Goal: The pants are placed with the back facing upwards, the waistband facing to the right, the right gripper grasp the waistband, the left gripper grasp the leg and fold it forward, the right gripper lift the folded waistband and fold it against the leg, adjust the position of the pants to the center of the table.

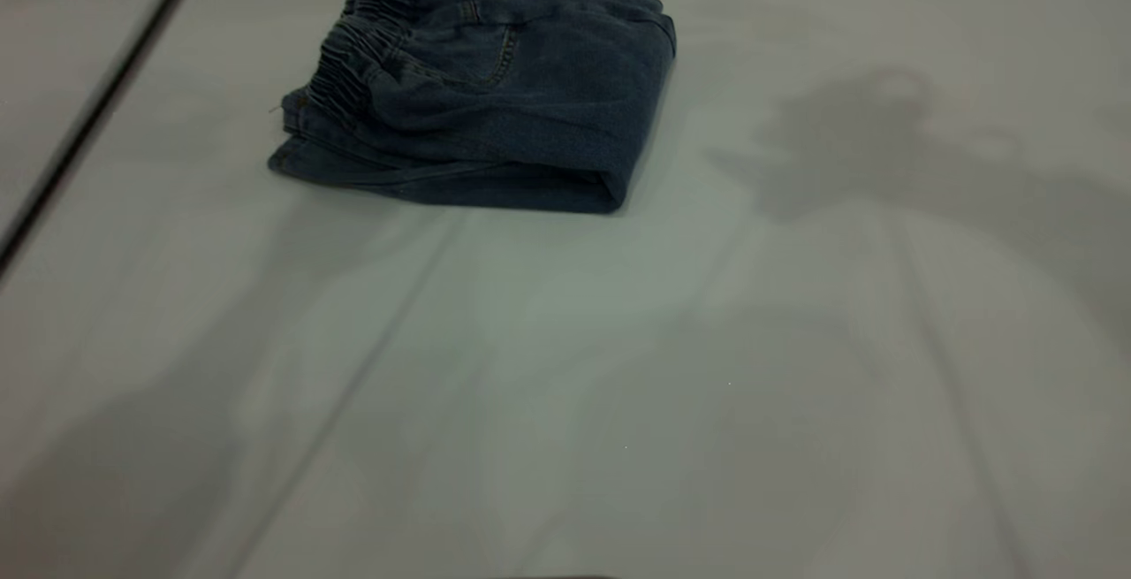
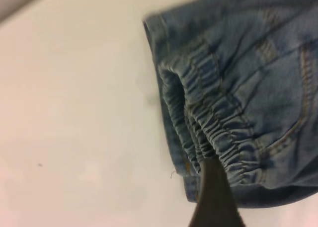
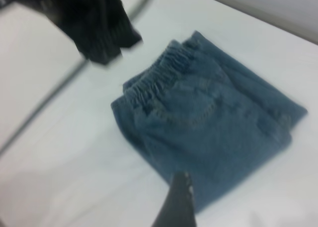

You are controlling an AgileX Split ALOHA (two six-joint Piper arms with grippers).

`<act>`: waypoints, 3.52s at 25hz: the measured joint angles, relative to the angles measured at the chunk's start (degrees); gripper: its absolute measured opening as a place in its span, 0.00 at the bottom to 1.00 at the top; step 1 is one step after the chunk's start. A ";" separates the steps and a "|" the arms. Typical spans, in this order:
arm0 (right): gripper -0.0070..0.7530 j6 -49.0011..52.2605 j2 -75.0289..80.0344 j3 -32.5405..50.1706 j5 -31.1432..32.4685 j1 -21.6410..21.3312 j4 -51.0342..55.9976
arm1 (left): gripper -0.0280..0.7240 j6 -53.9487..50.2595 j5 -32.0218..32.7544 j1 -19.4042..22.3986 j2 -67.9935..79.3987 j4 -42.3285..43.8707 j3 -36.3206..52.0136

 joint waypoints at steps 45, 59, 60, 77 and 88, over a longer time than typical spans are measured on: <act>0.78 23.80 -95.87 51.20 14.78 0.00 -18.54 | 0.64 6.49 0.00 0.00 -116.36 -15.73 82.60; 0.78 22.62 -99.04 70.47 7.97 0.00 -27.23 | 0.64 9.19 -0.32 0.00 -116.36 -17.98 97.30; 0.78 22.50 -99.04 70.74 7.60 0.00 -27.35 | 0.64 9.19 -0.62 0.00 -116.36 -18.25 97.44; 0.78 22.30 -99.04 70.74 6.86 0.00 -27.50 | 0.64 9.24 -2.11 0.00 -116.31 -18.39 98.98; 0.78 22.24 -99.04 70.74 6.79 -0.12 -27.45 | 0.64 9.24 -2.11 14.57 -117.93 -18.79 98.98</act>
